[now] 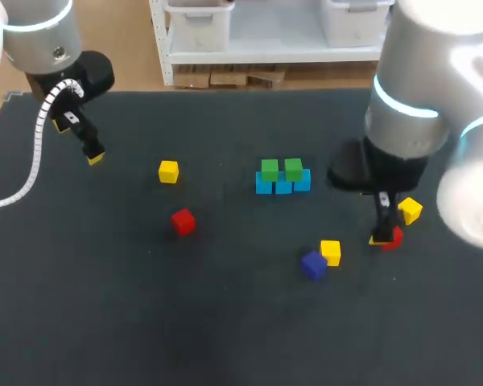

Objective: Place the blue cubes, place green cubes on the blue cubes, place the yellow cubes on the green cubes, then place the red cubes on the yellow cubes, and place purple cube on the red cubes.

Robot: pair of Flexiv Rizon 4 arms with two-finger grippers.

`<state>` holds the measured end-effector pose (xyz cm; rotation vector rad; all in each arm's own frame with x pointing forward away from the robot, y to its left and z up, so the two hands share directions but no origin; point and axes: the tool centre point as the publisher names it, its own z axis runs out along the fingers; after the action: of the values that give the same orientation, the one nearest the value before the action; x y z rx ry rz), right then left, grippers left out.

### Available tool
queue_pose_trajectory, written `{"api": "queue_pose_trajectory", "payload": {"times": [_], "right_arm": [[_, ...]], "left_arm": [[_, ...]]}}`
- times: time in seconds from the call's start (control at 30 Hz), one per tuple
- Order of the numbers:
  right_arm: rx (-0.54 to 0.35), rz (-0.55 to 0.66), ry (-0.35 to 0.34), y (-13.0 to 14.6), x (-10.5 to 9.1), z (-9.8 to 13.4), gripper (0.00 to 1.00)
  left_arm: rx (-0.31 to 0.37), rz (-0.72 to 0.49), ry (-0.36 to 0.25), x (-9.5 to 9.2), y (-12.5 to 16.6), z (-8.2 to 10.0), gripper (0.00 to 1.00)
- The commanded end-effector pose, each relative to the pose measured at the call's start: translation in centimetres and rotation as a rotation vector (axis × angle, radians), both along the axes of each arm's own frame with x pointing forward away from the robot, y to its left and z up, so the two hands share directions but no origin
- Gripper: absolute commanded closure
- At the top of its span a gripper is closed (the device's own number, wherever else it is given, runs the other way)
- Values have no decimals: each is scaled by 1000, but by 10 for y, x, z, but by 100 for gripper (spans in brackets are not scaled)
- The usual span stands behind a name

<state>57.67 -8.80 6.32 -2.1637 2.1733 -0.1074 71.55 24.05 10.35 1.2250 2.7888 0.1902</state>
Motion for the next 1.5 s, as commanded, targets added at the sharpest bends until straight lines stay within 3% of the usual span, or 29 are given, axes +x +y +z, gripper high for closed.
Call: {"api": "queue_pose_trajectory", "payload": {"times": [0.03,0.53,1.4,1.47,1.5], "right_arm": [[4,22,-61,5,-11,-6,0],[79,23,-12,31,-24,-32,0],[75,27,33,49,6,-70,0],[73,28,34,49,7,-72,13],[72,29,35,50,7,-72,32]], "left_arm": [[2,1,2,0,0,1,0],[2,1,2,0,0,1,0],[2,1,2,0,0,1,0],[2,1,2,0,0,1,0],[2,1,2,0,0,1,0]]}}
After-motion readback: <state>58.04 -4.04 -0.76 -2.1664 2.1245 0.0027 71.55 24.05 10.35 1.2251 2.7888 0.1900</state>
